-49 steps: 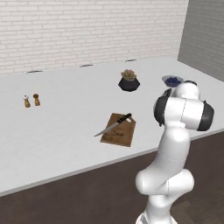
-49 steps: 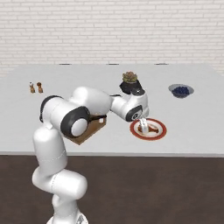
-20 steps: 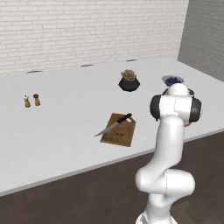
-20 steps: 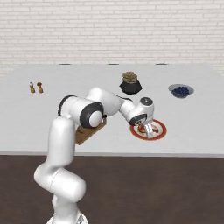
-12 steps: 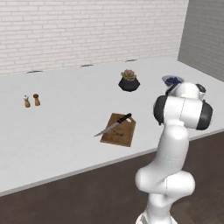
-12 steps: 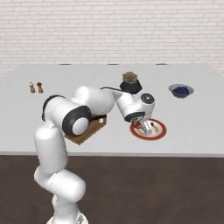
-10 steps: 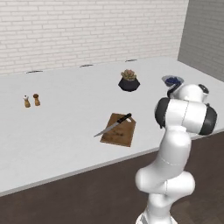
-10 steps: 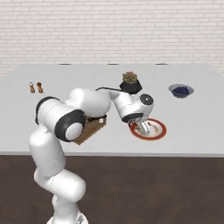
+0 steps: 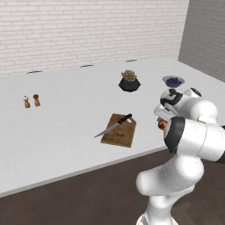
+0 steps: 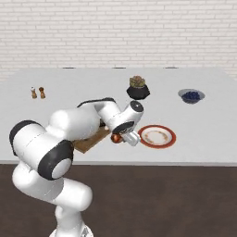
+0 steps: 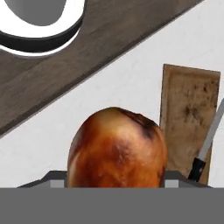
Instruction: Pick up the knife from the drawer and place it on the cutting board. Then place the meat from the plate to the cutting board.
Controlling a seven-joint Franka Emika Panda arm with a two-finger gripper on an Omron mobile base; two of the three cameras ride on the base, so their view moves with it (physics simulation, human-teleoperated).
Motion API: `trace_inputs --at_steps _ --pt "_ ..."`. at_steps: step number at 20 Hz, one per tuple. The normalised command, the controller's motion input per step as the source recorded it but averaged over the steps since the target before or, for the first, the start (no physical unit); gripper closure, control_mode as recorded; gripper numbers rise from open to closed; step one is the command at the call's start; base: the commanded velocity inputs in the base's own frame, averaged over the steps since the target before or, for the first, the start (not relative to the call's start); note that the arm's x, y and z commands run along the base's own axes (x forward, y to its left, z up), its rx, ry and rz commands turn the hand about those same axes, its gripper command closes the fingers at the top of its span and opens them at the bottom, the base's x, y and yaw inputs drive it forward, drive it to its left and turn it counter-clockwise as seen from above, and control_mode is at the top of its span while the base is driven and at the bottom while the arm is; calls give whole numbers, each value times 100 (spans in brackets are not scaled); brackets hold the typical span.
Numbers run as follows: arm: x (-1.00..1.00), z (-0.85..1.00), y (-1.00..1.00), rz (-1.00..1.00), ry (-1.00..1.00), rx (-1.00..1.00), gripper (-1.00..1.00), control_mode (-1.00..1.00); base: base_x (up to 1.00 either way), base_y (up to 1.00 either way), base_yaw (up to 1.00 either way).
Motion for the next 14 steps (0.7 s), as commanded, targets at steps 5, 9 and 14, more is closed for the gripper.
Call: trace_inputs --at_steps 5,9,14 --pt "0 33 100 29 17 -12 100 -100 0 0 0" --pt "-9 -3 100 23 17 -16 100 -100 0 0 0" --pt "-6 -35 100 10 5 -12 100 -100 0 0 0"
